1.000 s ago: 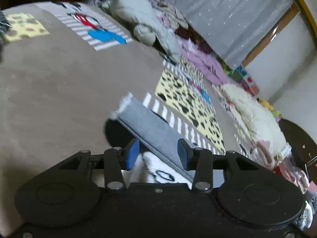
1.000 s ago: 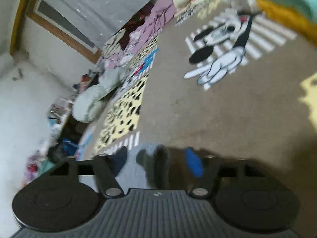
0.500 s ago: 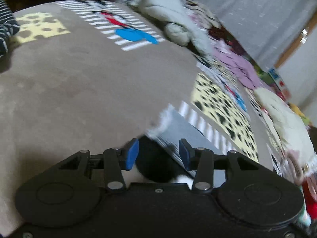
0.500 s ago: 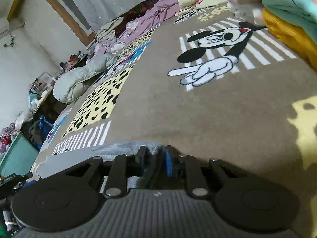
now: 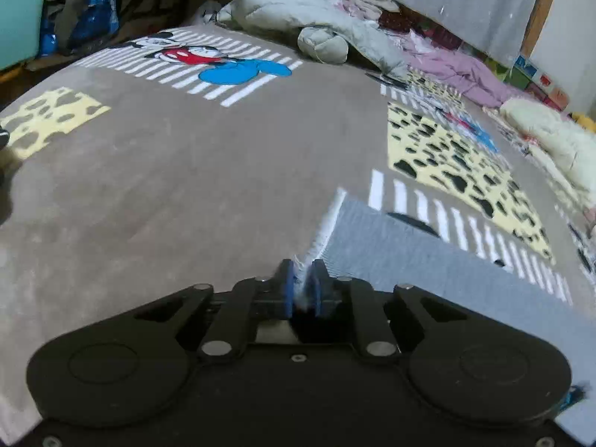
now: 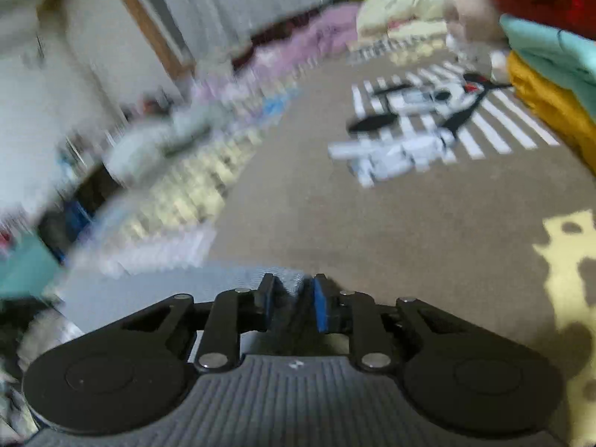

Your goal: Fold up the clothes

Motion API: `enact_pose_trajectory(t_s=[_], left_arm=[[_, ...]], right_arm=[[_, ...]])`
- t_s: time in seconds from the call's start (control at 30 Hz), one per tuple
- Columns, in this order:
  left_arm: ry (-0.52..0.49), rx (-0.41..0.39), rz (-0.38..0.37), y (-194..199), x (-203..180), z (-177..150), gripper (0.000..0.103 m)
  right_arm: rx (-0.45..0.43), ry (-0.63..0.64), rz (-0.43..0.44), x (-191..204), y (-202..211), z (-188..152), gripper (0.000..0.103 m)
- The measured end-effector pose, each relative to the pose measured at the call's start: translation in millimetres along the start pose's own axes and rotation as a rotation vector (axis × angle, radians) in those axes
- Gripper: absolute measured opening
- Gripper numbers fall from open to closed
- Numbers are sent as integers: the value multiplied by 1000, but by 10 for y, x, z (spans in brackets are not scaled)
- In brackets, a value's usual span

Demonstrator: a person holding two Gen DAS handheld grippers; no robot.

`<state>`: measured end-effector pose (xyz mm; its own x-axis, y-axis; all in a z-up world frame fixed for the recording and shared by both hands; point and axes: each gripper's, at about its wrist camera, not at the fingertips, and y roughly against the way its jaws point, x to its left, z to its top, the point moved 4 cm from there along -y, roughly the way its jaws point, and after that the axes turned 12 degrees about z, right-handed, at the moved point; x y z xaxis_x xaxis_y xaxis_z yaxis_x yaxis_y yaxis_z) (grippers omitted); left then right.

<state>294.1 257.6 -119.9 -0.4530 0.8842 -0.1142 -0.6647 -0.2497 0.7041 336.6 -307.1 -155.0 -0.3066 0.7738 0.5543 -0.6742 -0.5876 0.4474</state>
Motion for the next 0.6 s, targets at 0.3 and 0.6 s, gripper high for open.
enact_pose_trajectory(t_s=[0.3, 0.6], left_arm=[[-62, -116, -161, 458, -287, 22, 34], [-254, -52, -97, 232, -677, -227, 35]], right_arm=[[-123, 198, -143, 352, 418, 133, 42], [162, 496, -151, 689, -87, -302, 37]])
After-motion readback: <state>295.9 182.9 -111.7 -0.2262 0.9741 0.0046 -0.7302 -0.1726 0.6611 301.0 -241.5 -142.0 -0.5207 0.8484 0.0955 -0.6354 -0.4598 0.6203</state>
